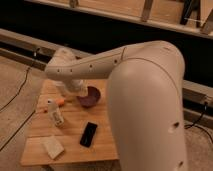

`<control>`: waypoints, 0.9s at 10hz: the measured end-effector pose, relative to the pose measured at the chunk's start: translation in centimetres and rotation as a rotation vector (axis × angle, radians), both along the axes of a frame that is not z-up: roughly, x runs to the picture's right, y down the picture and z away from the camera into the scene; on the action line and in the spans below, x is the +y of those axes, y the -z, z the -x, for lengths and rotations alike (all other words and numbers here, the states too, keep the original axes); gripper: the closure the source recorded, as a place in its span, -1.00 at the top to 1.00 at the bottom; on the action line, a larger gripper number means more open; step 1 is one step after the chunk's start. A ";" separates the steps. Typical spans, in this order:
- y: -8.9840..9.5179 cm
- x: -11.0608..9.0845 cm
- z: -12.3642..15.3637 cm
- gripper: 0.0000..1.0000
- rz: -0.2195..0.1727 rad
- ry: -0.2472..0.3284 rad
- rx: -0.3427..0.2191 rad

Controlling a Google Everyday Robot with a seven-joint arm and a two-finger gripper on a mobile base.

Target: Knock the bottle over

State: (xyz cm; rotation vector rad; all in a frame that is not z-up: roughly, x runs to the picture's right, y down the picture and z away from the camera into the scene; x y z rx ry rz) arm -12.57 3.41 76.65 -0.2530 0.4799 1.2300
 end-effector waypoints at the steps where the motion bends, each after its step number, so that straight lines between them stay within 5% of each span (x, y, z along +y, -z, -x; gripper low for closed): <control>1: -0.5 0.5 1.3 -1.00 0.006 0.045 -0.004; 4: -2.0 3.8 4.9 -1.00 0.044 0.199 -0.009; 6: -2.5 8.0 10.2 -1.00 0.089 0.346 -0.069; 9: 0.0 12.4 20.9 -1.00 0.083 0.466 -0.321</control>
